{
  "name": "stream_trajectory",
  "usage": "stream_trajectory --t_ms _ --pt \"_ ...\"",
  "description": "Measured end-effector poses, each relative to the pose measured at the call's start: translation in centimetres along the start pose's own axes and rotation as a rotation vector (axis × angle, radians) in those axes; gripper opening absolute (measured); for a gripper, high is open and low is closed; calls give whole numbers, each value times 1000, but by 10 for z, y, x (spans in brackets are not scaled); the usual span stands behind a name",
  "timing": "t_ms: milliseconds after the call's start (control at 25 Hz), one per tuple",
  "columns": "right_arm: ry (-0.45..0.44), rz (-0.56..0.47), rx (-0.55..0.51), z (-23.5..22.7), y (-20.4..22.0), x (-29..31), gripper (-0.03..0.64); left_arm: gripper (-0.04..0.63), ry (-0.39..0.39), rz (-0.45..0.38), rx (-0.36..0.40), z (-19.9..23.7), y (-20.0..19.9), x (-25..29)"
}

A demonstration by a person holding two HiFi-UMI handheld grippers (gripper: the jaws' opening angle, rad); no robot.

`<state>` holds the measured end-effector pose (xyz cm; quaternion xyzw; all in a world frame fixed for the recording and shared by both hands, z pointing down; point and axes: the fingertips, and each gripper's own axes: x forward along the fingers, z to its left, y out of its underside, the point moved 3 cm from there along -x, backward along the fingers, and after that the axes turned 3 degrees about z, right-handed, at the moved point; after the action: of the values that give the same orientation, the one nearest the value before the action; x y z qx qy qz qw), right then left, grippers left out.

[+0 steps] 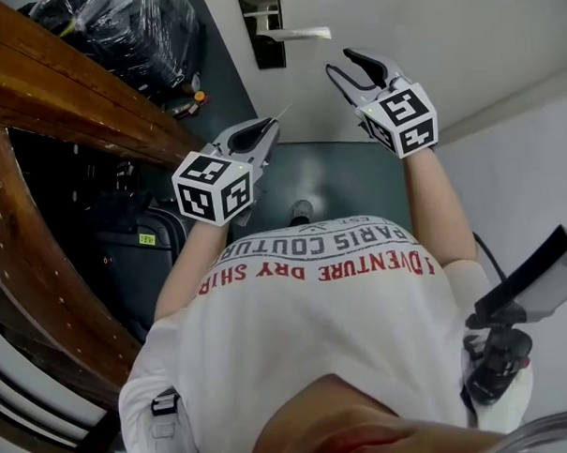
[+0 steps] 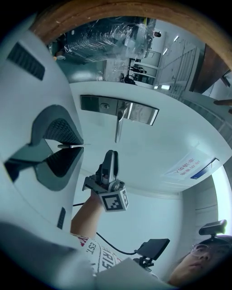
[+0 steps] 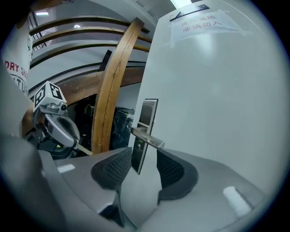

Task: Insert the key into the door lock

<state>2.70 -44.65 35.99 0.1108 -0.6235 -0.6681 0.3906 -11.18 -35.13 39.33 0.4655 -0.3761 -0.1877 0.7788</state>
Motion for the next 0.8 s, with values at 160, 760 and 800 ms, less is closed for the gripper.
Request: stream_trajectory --t_ms 160,760,800 --pt "29 -1 -19 -31 -9 35 146 23 -1 -1 -31 16 -3 12" --pt "2 20 -30 -33 -19 47 144 23 -25 -145 -236 49 -20 27" --pt "4 19 -31 -33 -19 47 144 23 -26 -165 -277 54 -21 31"
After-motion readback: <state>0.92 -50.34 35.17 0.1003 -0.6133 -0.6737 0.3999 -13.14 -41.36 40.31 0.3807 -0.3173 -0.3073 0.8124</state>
